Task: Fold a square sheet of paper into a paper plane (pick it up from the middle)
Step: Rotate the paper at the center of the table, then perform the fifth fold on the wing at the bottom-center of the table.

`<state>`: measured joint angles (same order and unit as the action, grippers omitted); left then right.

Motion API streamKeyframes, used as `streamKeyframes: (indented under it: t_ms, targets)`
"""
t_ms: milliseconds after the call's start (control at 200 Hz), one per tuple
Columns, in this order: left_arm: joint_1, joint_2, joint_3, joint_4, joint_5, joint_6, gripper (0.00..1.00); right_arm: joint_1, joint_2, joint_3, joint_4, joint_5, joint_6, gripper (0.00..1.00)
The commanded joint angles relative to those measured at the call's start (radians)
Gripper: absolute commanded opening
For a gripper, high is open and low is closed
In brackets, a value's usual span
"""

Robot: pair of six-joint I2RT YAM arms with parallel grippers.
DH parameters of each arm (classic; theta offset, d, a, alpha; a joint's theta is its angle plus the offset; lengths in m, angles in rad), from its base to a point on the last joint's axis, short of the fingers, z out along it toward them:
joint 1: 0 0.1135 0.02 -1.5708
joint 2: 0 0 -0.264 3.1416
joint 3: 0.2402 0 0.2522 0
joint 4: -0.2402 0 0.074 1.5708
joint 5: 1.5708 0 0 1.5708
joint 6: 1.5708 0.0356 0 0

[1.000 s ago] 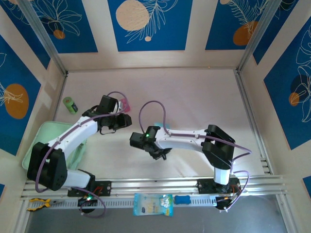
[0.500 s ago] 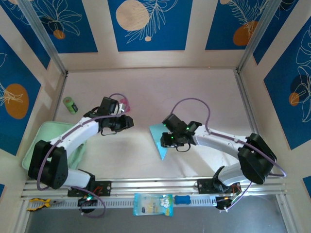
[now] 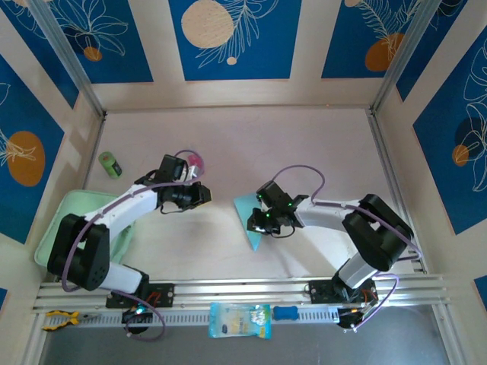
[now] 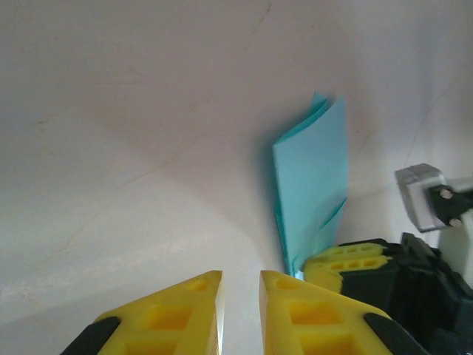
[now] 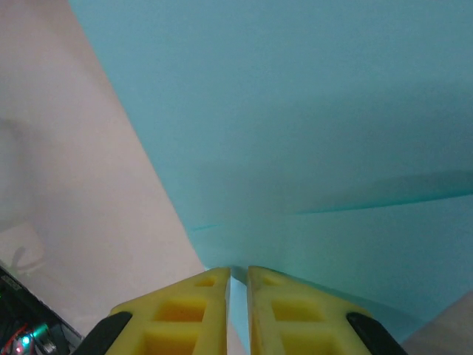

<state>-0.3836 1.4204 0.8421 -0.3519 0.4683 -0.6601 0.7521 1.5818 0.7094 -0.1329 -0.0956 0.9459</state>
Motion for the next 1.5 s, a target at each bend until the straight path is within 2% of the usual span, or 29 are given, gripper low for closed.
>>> streamKeyframes:
  t_ms: [0,170,265,460,545,625,745,935,1075,1225,1490]
  targets:
    - [0.01,0.014,-0.008,0.019,0.035,-0.011,0.19,0.0,0.02,-0.038,0.056,-0.026,0.108,0.15]
    - [0.01,0.03,-0.01,0.038,0.057,-0.018,0.15,0.025,0.038,-0.083,0.121,0.011,0.291,0.15]
    - [0.008,0.03,-0.014,0.048,0.063,-0.025,0.14,0.05,0.046,-0.109,0.151,0.059,0.449,0.16]
    - [0.005,0.048,-0.022,0.073,0.096,-0.042,0.14,0.187,0.084,-0.201,0.437,0.259,0.871,0.19]
    - [0.004,0.049,-0.024,0.073,0.101,-0.043,0.14,0.232,0.089,-0.19,0.465,0.333,0.941,0.2]
    - [0.0,0.048,-0.02,0.07,0.109,-0.039,0.14,0.24,0.063,-0.179,0.459,0.354,0.916,0.22]
    - [-0.009,0.055,-0.019,0.081,0.126,-0.036,0.15,0.215,-0.024,-0.169,0.394,0.346,0.779,0.24]
    - [-0.064,0.1,0.014,0.113,0.15,-0.04,0.14,0.177,-0.194,-0.181,0.204,0.394,0.61,0.26]
    - [-0.137,0.157,0.062,0.129,0.16,-0.038,0.14,0.077,-0.265,-0.213,0.133,0.279,0.494,0.25]
    - [-0.207,0.226,0.121,0.138,0.172,-0.036,0.13,-0.003,-0.327,-0.273,0.142,0.19,0.419,0.25]
    - [-0.231,0.342,0.187,0.113,0.14,-0.012,0.12,-0.073,-0.364,-0.297,0.145,0.108,0.332,0.28]
